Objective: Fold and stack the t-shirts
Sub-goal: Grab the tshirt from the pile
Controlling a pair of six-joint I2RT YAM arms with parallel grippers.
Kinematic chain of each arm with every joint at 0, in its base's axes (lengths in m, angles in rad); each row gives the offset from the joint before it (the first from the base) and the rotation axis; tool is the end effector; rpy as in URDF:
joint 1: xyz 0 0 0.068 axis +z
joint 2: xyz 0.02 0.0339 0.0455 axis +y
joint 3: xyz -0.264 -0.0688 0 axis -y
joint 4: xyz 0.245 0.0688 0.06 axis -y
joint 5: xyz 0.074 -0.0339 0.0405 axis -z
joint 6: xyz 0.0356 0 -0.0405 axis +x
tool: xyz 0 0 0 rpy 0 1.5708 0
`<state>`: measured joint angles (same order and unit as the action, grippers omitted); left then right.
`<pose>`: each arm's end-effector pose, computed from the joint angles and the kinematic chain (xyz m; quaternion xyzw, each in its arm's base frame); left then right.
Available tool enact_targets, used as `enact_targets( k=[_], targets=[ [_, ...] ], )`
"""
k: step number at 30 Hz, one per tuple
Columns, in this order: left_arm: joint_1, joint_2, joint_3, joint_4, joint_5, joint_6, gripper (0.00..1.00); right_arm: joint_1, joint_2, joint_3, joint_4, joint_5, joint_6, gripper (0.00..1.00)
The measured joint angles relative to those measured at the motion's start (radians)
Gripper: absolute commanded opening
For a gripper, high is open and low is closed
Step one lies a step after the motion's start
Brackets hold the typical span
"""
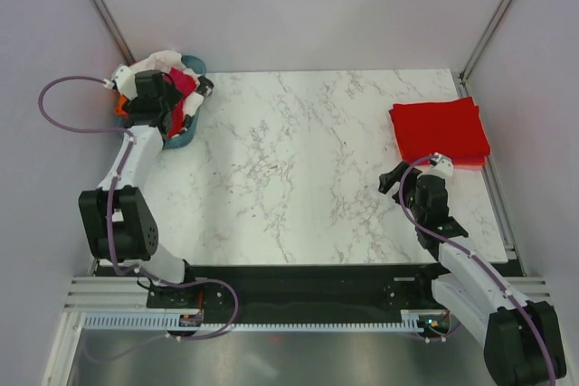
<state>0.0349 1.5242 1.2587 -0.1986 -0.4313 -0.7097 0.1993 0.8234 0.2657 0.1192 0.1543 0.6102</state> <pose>0.3542 0.0273 0.3232 -0.4071 0.7332 0.0018 0.5447 0.1766 0.0301 0.1820 0.2121 0.8153 0.1508 0.5172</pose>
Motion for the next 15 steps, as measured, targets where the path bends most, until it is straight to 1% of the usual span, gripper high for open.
enact_targets(
  k=[2, 5, 6, 8, 11, 14, 15],
  targets=[
    [0.055, 0.068, 0.034, -0.009, 0.031, -0.01, 0.78, 0.0, 0.004, 0.0, 0.0, -0.001, 0.0, 0.98],
    [0.126, 0.18, 0.081, -0.021, 0.085, -0.027, 0.78, 0.0, 0.005, 0.0, 0.0, -0.003, 0.0, 0.98],
    [0.142, 0.216, 0.098, -0.029, 0.104, -0.03, 0.75, 0.0, 0.005, 0.0, 0.0, -0.003, 0.0, 0.98],
    [0.157, 0.274, 0.131, -0.045, 0.14, -0.033, 0.71, 0.0, 0.003, 0.0, 0.0, -0.003, 0.0, 0.98],
    [0.161, 0.347, 0.19, -0.055, 0.199, -0.032, 0.71, 0.0, 0.002, 0.0, 0.0, -0.002, 0.0, 0.98],
    [0.159, 0.375, 0.233, -0.058, 0.237, -0.032, 0.72, 0.0, 0.003, 0.0, 0.0, -0.003, 0.0, 0.98],
    [0.159, 0.381, 0.248, -0.058, 0.253, -0.032, 0.62, 0.0, 0.005, 0.0, 0.0, -0.003, 0.0, 0.98]
  ],
)
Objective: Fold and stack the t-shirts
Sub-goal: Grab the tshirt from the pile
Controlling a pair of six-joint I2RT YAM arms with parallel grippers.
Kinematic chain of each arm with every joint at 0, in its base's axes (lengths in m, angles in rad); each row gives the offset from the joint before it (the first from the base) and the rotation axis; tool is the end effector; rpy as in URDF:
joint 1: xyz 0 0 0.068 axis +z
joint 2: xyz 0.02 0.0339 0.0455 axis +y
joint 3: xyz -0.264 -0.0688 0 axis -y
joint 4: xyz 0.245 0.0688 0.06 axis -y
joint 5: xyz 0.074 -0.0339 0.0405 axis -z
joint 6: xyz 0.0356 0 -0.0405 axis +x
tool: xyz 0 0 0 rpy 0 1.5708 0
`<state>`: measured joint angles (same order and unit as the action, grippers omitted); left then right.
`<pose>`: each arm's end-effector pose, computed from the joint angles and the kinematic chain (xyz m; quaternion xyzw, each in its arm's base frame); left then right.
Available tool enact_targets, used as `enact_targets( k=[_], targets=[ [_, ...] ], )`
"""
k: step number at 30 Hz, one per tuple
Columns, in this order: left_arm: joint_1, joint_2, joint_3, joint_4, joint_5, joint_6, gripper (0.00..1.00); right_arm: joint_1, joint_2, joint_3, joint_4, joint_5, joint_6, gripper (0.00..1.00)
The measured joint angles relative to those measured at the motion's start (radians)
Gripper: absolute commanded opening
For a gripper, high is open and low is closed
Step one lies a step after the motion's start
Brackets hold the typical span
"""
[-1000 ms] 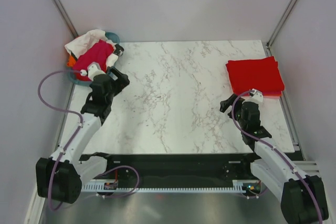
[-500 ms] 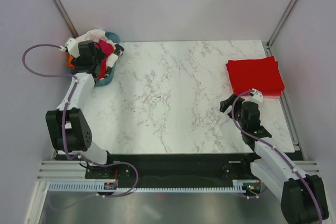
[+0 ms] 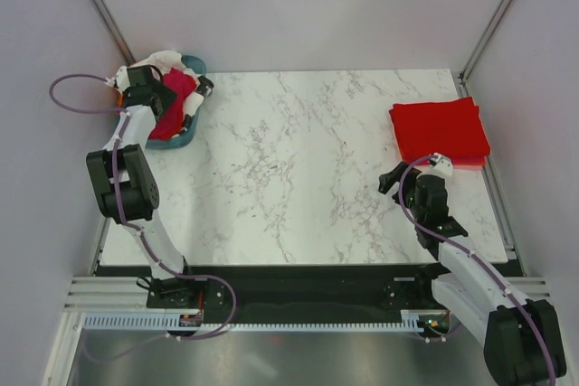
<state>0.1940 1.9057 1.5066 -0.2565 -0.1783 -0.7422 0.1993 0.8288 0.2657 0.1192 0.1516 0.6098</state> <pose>0.4327 0.0915 0.2564 -0.4383 0.7797 -0.0422 0.4452 0.1769 0.0303 0.1812 0.2114 0.8171 0.1508 0.5148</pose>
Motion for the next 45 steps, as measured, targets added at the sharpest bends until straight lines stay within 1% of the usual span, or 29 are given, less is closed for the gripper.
enact_targets(
  k=[1, 2, 3, 4, 5, 6, 8, 9, 11, 12, 13, 15, 17, 18, 20, 21, 22, 23, 24, 31, 35, 40, 45],
  targets=[
    [0.0, 0.005, 0.014, 0.0, 0.013, -0.001, 0.55, 0.0, 0.004, 0.0, 0.0, 0.0, 0.0, 0.98],
    [0.0, 0.009, 0.028, 0.002, 0.03, 0.0, 0.46, 0.0, 0.008, 0.0, 0.0, 0.0, 0.0, 0.98],
    [0.0, 0.012, 0.036, 0.003, 0.038, -0.002, 0.3, 0.0, 0.013, 0.0, 0.0, 0.0, 0.0, 0.98],
    [0.0, 0.015, 0.043, 0.006, 0.053, -0.005, 0.25, 0.0, 0.018, 0.0, 0.0, 0.0, 0.0, 0.98],
    [0.0, 0.016, 0.047, 0.006, 0.061, -0.002, 0.22, 0.0, 0.021, 0.0, 0.0, 0.0, 0.0, 0.98],
    [0.0, 0.017, 0.048, 0.006, 0.071, 0.0, 0.22, 0.0, 0.022, 0.0, 0.0, 0.0, 0.0, 0.98],
    [0.0, 0.021, 0.048, 0.006, 0.087, 0.0, 0.25, 0.0, 0.022, 0.0, 0.0, 0.0, 0.0, 0.98],
    [0.0, 0.024, 0.048, 0.006, 0.099, 0.0, 0.34, 0.0, 0.022, 0.0, 0.0, 0.0, 0.0, 0.98],
    [0.0, 0.033, 0.048, 0.008, 0.114, 0.001, 0.47, 0.0, 0.022, 0.0, 0.0, 0.0, 0.0, 0.98],
    [0.0, 0.04, 0.048, 0.009, 0.124, 0.001, 0.57, 0.0, 0.022, 0.0, 0.0, 0.0, 0.0, 0.98],
    [0.0, 0.043, 0.048, 0.011, 0.129, 0.004, 0.59, 0.0, 0.022, 0.0, 0.0, 0.0, 0.0, 0.98],
    [0.002, 0.048, 0.048, 0.011, 0.14, 0.001, 0.6, 0.0, 0.022, 0.0, 0.0, 0.0, 0.0, 0.98],
    [0.003, 0.049, 0.048, 0.012, 0.155, 0.002, 0.58, 0.0, 0.022, 0.0, 0.0, 0.0, 0.0, 0.98],
    [0.004, 0.049, 0.048, 0.013, 0.161, 0.002, 0.51, 0.0, 0.021, 0.0, 0.0, 0.0, 0.0, 0.98],
    [0.005, 0.05, 0.048, 0.014, 0.174, 0.004, 0.43, 0.0, 0.021, 0.0, 0.0, 0.0, 0.0, 0.98],
    [0.006, 0.051, 0.048, 0.015, 0.181, 0.004, 0.34, 0.0, 0.021, 0.0, 0.0, 0.0, 0.0, 0.98],
    [0.006, 0.052, 0.048, 0.015, 0.186, 0.006, 0.28, 0.0, 0.021, 0.0, 0.0, 0.0, 0.0, 0.98],
    [0.007, 0.054, 0.048, 0.015, 0.189, 0.01, 0.2, 0.0, 0.021, 0.0, 0.0, 0.0, 0.0, 0.98],
    [0.008, 0.058, 0.048, 0.017, 0.195, 0.015, 0.02, 0.0, 0.021, 0.0, 0.0, 0.0, 0.0, 0.98],
    [0.014, 0.056, 0.048, 0.021, 0.215, 0.023, 0.02, 0.0, 0.017, 0.0, 0.0, 0.0, -0.001, 0.98],
    [0.014, 0.019, 0.039, 0.011, 0.206, 0.026, 0.02, 0.0, 0.016, 0.0, 0.0, 0.0, -0.001, 0.98],
    [0.014, -0.108, 0.016, -0.011, 0.204, 0.024, 0.02, 0.0, 0.018, 0.0, 0.0, 0.0, -0.001, 0.98],
    [0.013, -0.299, 0.014, -0.026, 0.224, -0.011, 0.02, 0.0, 0.017, 0.0, 0.0, 0.0, -0.001, 0.98]
  ],
)
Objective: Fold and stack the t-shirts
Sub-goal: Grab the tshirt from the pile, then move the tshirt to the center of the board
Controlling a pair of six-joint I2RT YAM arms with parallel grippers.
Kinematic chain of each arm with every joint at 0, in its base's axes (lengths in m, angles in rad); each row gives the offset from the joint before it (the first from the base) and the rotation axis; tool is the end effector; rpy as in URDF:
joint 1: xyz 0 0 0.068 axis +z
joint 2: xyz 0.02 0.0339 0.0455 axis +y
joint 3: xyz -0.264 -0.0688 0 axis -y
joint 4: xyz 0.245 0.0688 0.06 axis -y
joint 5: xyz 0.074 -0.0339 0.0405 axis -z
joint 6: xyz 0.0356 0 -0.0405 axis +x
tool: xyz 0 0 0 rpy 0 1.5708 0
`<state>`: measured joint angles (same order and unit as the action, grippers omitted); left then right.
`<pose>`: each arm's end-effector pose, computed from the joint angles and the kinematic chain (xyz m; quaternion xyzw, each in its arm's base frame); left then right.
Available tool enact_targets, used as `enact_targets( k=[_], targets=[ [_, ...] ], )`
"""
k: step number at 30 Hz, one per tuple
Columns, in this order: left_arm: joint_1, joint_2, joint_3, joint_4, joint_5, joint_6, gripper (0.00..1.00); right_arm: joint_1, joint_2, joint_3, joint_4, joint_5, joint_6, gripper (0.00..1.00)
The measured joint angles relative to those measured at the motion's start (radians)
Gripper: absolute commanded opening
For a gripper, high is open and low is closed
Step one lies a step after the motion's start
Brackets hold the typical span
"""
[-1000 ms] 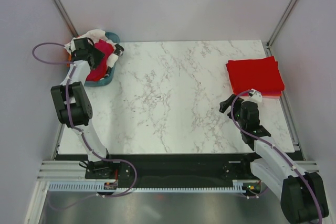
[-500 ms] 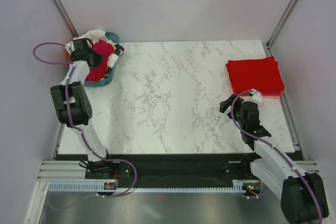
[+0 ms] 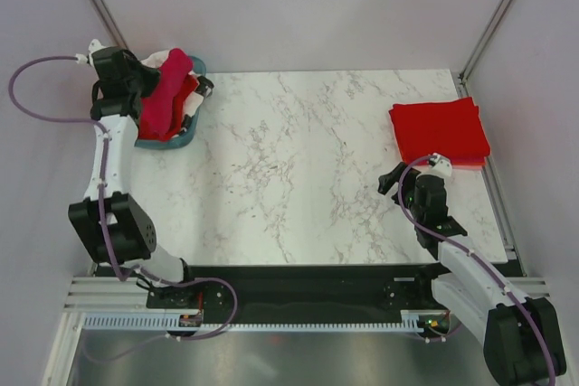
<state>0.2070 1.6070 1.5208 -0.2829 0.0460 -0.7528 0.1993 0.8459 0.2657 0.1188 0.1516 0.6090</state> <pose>0.3732 0.0767 0.3765 -0.3692 0.7375 -0.1706 0.5392 0.1780 0.0305 0.1784 0.2115 0.8218 0.1473 0.5082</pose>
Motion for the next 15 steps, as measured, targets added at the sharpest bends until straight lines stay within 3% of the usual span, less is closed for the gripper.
enact_targets(
  k=[6, 12, 15],
  targets=[
    [-0.061, -0.283, -0.008, 0.006, 0.106, -0.117, 0.02, 0.0, -0.002, 0.0, 0.0, 0.0, 0.0, 0.98],
    [-0.459, -0.502, -0.064, 0.097, 0.19, -0.243, 0.02, 0.0, -0.002, 0.0, 0.0, 0.002, 0.0, 0.98],
    [-0.537, -0.531, -0.064, 0.116, 0.227, -0.262, 0.02, 0.0, -0.013, 0.0, -0.006, 0.005, 0.0, 0.98]
  ],
)
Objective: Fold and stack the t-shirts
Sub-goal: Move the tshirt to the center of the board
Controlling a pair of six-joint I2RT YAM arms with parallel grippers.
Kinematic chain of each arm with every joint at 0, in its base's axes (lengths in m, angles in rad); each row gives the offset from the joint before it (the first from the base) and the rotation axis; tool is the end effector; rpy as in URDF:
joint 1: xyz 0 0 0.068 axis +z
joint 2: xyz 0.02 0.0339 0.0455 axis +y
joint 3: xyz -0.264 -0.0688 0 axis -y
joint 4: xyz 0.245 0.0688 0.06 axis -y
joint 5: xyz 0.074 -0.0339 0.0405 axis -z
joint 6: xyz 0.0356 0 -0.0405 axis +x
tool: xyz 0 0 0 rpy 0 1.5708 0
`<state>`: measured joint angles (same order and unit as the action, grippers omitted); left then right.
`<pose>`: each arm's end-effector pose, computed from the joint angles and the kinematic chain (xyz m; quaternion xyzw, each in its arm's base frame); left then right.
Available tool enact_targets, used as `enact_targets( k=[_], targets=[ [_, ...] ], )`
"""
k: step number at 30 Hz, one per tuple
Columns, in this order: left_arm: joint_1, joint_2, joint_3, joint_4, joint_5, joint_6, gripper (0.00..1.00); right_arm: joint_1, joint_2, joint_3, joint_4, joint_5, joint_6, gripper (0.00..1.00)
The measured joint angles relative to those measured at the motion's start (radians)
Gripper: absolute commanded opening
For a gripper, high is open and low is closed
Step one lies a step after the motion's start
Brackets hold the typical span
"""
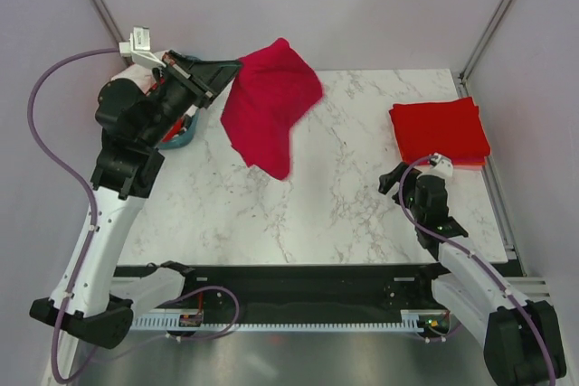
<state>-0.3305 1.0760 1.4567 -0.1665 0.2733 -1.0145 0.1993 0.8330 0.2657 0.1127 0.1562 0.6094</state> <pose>0.1914 -0.0758 0.5156 -0.1085 0.6212 -0.5474 0.5502 0.1769 0.0301 0.1799 0.2126 0.8195 0.1469 0.5114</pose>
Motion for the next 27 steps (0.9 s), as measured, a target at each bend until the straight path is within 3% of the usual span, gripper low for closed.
enact_targets(
  k=[3, 4, 5, 8, 12, 16, 19, 27],
  targets=[
    [-0.003, -0.035, -0.074, 0.023, -0.014, 0.001, 0.05, 0.0, -0.02, 0.0, -0.003, 0.001, 0.001, 0.98],
    [-0.003, -0.058, -0.132, 0.028, -0.031, 0.001, 0.12, 0.0, -0.028, 0.0, -0.002, 0.003, 0.001, 0.98],
    [-0.003, -0.081, -0.203, 0.04, -0.048, 0.001, 0.44, 0.0, -0.035, 0.0, -0.002, 0.004, 0.003, 0.98],
    [-0.003, -0.129, -0.447, 0.076, -0.109, -0.011, 0.93, 0.0, -0.048, 0.0, -0.003, 0.01, 0.008, 0.98],
    [-0.001, -0.08, -0.691, 0.075, -0.144, -0.02, 0.99, 0.0, -0.053, 0.0, -0.008, 0.01, 0.008, 0.98],
    [-0.001, -0.082, -0.828, 0.034, -0.16, 0.028, 0.99, 0.0, -0.05, -0.006, 0.008, -0.023, 0.008, 0.97],
    [-0.001, -0.154, -0.88, 0.036, -0.167, 0.09, 0.91, 0.0, -0.027, -0.017, 0.042, -0.064, 0.029, 0.83],
    [-0.042, -0.298, -0.922, 0.068, -0.069, 0.24, 0.82, 0.0, 0.099, -0.034, 0.171, -0.237, 0.076, 0.76]
  ],
)
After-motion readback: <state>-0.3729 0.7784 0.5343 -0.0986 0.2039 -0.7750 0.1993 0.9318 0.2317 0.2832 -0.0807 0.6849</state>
